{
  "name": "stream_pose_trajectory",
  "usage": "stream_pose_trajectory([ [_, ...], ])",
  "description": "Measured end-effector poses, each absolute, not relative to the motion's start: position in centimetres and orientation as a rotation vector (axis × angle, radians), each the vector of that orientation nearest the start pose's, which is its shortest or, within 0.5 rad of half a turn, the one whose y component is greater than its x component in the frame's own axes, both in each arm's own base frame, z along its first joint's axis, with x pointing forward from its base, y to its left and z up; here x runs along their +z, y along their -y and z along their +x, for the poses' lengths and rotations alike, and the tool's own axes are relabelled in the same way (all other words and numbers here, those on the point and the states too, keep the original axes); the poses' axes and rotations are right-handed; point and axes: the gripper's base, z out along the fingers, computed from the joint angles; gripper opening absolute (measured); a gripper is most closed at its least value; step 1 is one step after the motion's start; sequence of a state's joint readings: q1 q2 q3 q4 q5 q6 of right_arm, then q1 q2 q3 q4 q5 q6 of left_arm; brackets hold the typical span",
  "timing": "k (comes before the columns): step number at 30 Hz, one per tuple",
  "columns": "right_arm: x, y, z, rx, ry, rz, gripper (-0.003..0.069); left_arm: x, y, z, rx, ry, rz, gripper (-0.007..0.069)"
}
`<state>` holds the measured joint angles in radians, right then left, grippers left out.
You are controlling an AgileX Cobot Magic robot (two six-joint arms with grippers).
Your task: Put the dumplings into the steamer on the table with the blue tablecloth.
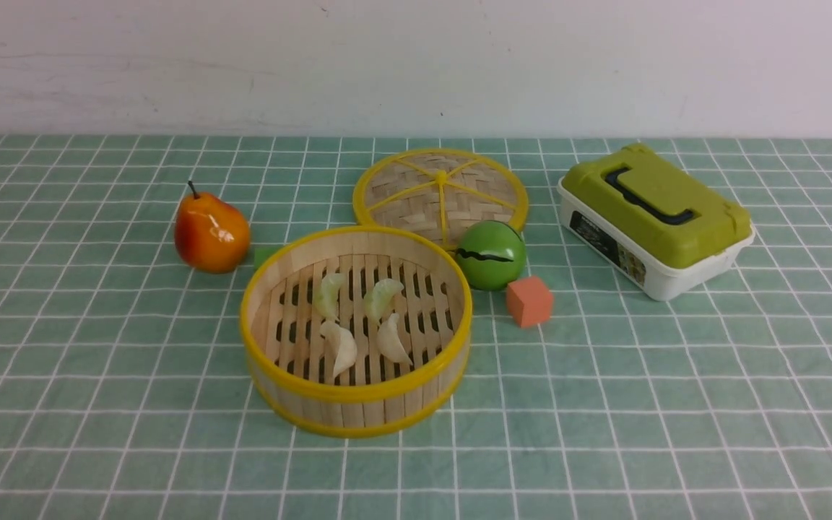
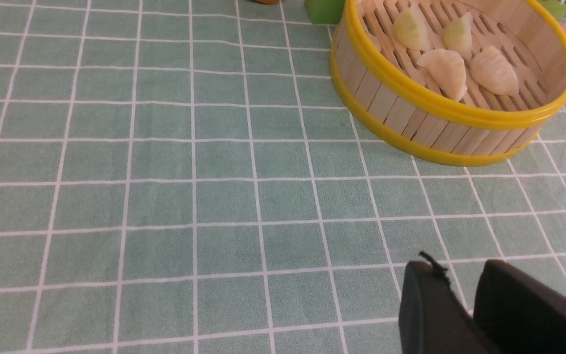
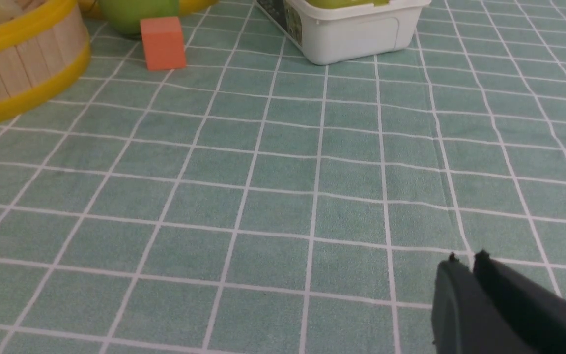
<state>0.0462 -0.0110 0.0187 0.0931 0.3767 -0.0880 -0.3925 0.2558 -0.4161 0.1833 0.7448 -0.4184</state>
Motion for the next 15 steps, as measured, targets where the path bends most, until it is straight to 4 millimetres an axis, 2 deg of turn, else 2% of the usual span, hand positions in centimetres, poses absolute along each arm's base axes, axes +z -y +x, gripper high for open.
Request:
stream_pose_trajectory([
  [5, 17.4, -0.6, 5.2, 0.062, -1.866, -0.069, 0.0055, 26.2, 0.4, 4.4, -0.289, -1.918, -0.054, 0.0148],
  [9, 17.4, -0.6, 5.2, 0.062, -1.866, -0.069, 0.0062, 25.9, 0.2, 3.7, -0.314, -1.642, -0.198, 0.0112],
  [10, 17.4, -0.6, 5.2, 0.062, -1.866, -0.069, 0.0062, 25.5, 0.2, 3.8, -0.306, -1.633, -0.21, 0.0097],
  [13, 17.4, -0.6, 5.2, 0.062, -1.867, -0.069, 0.0067, 23.2, 0.0, 4.8, -0.182, -1.583, -0.176, -0.0009],
  [15, 17.4, -0.6, 5.2, 0.062, -1.867, -0.069, 0.0071, 21.3, 0.0, 5.3, -0.135, -1.617, -0.154, -0.0014],
])
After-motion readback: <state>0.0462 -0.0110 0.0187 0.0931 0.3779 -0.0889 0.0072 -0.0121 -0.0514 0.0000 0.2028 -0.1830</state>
